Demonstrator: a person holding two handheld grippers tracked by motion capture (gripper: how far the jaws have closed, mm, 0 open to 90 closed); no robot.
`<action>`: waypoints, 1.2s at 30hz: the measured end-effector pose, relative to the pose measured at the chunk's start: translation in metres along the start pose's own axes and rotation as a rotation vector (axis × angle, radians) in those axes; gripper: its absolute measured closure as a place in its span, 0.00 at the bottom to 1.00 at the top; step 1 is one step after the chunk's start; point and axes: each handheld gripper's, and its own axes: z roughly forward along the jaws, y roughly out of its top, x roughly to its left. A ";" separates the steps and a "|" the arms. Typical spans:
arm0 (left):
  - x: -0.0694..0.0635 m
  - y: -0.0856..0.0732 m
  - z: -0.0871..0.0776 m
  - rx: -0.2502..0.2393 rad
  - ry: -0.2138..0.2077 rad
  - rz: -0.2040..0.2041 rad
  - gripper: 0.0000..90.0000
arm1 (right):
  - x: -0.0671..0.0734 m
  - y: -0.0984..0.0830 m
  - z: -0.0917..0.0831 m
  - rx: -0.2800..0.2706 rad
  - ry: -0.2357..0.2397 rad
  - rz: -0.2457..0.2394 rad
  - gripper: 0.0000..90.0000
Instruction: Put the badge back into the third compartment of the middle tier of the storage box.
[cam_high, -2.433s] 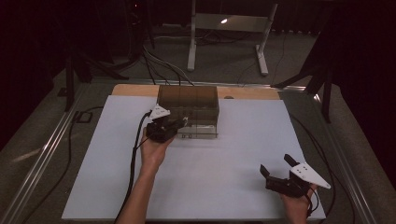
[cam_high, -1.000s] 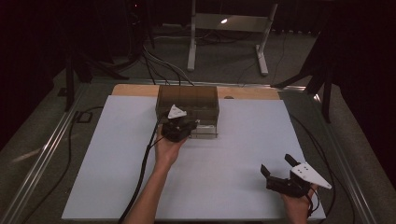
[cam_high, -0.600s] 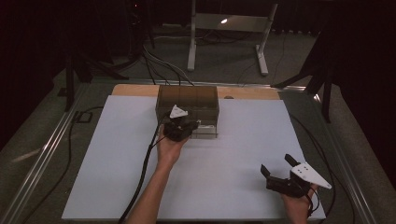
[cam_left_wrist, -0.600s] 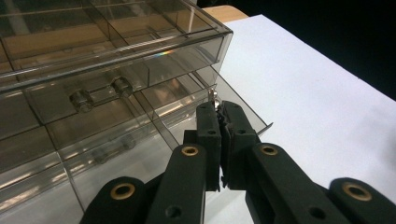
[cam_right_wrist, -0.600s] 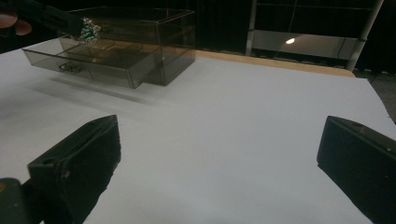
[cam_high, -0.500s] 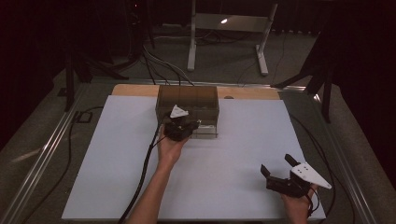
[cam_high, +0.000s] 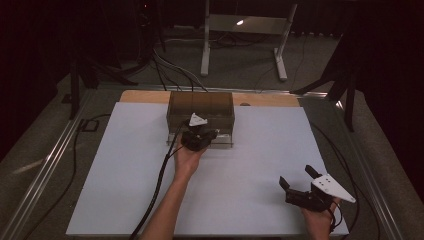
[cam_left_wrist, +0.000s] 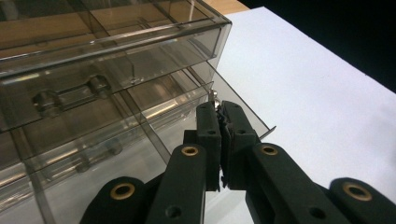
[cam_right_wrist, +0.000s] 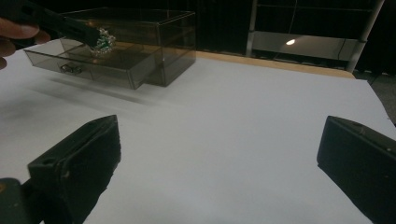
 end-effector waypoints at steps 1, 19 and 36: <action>0.000 0.000 0.001 0.006 0.004 0.003 0.98 | 0.000 0.000 0.000 0.000 0.000 0.000 0.00; 0.004 -0.008 0.019 0.064 0.036 -0.026 0.98 | 0.000 0.000 0.000 0.002 0.002 -0.001 0.00; 0.006 -0.004 0.011 0.038 0.096 -0.038 0.51 | 0.000 0.000 0.000 0.002 0.003 -0.003 0.00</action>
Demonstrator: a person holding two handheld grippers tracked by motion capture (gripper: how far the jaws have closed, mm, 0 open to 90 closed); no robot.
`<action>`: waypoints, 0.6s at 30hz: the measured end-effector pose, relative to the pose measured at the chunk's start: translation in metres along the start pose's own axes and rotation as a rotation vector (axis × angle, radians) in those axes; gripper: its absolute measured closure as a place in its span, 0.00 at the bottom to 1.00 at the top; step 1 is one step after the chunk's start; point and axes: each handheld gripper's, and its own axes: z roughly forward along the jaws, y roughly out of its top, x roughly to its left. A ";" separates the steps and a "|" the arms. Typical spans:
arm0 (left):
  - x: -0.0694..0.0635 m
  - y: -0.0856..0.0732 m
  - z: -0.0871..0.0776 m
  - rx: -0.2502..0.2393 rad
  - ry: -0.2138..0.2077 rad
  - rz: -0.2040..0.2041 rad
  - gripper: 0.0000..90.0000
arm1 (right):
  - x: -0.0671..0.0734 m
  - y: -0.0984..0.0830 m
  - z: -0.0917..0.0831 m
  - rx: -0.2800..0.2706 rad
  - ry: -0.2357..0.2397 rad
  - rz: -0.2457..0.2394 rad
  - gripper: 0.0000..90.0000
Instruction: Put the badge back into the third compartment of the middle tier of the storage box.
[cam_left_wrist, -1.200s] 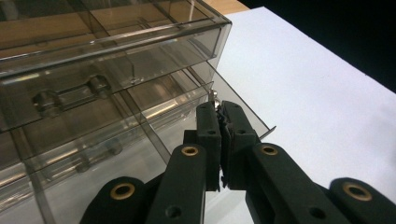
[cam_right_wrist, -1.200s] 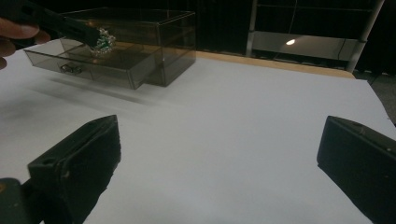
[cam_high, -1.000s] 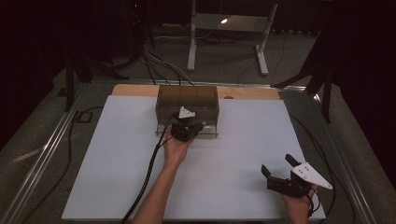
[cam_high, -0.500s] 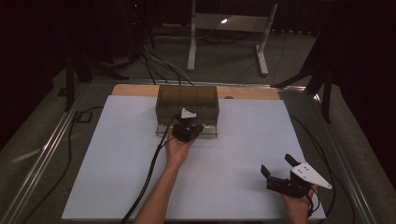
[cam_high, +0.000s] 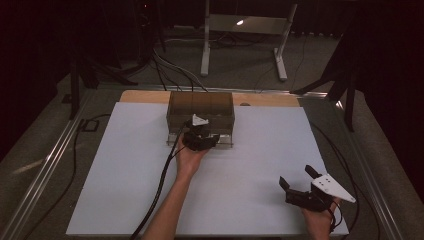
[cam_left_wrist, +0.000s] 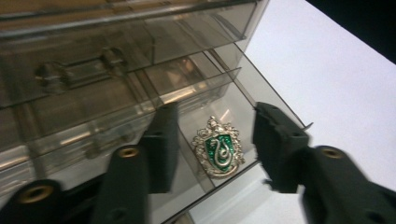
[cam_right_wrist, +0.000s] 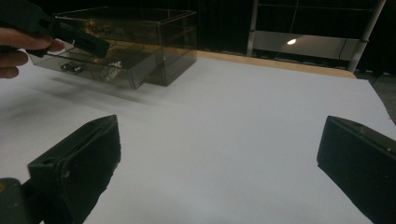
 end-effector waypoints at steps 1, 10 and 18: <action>0.000 0.000 -0.001 -0.002 0.010 0.006 0.48 | 0.000 0.000 0.000 0.000 0.000 0.000 0.00; 0.003 0.006 -0.023 -0.058 0.081 0.027 0.20 | 0.000 0.000 0.000 0.000 0.002 0.001 0.00; 0.011 0.006 -0.047 -0.100 0.075 0.051 0.02 | 0.001 0.000 0.000 0.003 0.007 0.000 0.00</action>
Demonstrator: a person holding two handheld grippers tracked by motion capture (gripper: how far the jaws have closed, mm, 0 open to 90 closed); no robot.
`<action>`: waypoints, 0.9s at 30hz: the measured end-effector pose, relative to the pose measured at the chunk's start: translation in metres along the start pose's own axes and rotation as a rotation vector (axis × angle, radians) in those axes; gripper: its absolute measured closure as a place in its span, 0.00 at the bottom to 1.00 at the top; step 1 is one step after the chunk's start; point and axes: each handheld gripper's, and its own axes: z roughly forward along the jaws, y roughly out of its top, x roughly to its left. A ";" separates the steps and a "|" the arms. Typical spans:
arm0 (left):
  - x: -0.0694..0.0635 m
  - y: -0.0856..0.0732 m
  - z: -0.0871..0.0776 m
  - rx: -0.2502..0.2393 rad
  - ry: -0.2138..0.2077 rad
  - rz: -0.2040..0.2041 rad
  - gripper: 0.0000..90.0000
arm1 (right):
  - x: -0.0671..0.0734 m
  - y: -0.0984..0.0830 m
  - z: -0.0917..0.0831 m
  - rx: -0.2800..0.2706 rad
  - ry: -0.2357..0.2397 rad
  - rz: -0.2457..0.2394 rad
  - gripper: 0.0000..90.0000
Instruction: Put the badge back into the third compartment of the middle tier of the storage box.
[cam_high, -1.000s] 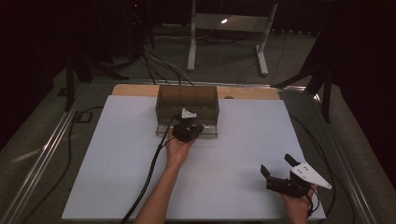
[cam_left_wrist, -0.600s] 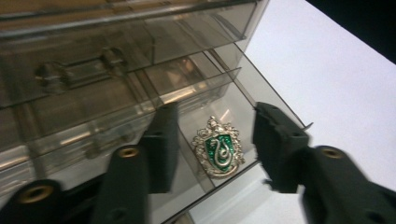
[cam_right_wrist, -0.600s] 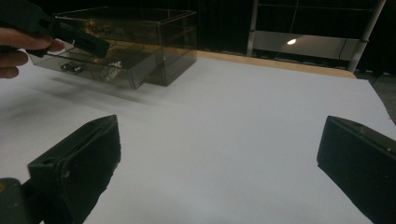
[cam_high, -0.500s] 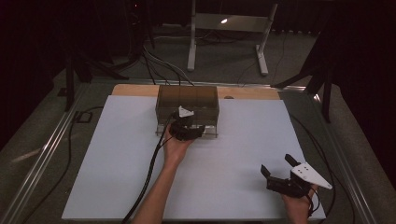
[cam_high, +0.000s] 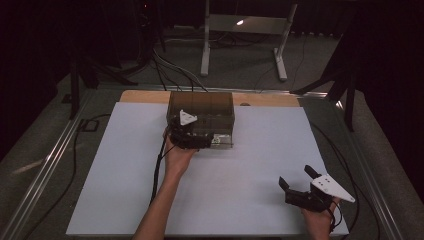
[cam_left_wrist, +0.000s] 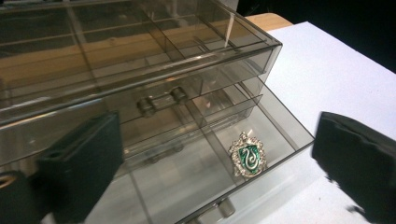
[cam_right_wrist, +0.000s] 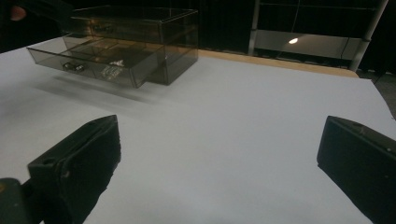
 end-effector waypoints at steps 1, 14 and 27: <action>0.001 0.000 -0.003 -0.004 0.006 0.006 0.01 | 0.000 0.000 0.000 0.000 0.001 -0.001 0.00; 0.023 -0.008 -0.050 -0.083 0.039 0.035 0.01 | 0.001 0.000 0.001 0.006 0.014 -0.003 0.00; 0.051 -0.038 -0.101 -0.171 0.054 0.019 0.01 | 0.003 0.000 0.002 0.007 0.021 -0.004 0.00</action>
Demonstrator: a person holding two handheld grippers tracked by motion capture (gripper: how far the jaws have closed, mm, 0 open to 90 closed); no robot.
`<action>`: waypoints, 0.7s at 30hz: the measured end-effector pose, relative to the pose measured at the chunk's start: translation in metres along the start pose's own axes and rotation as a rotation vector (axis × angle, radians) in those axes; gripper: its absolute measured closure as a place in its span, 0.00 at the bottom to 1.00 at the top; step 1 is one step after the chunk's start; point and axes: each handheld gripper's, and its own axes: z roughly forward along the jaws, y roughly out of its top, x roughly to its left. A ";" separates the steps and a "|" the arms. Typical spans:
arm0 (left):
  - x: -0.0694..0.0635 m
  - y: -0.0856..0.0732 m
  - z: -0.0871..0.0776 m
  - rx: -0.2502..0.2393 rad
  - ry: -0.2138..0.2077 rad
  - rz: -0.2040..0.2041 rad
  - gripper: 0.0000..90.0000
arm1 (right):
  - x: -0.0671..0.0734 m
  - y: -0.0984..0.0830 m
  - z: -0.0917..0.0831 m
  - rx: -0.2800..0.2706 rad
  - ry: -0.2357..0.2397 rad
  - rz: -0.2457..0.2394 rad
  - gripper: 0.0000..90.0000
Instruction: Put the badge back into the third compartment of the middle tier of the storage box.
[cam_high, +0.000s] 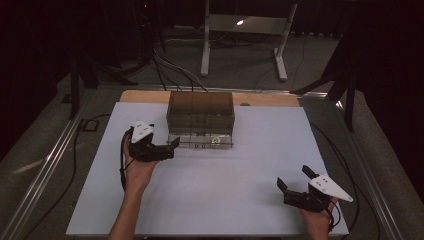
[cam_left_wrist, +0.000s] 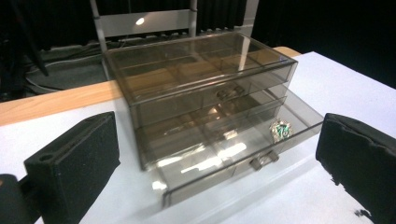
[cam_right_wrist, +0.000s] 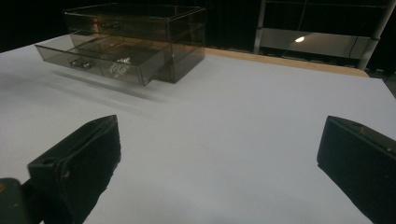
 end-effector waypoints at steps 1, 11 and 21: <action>0.000 0.000 0.000 0.000 0.000 0.000 0.01 | 0.000 0.000 0.000 0.000 0.000 0.000 0.00; 0.021 -0.023 -0.037 -0.040 0.017 0.009 0.01 | 0.002 -0.001 0.002 0.006 0.006 0.002 0.00; 0.032 -0.056 -0.067 -0.068 0.046 0.013 0.01 | 0.003 -0.001 0.003 0.007 0.009 -0.004 0.00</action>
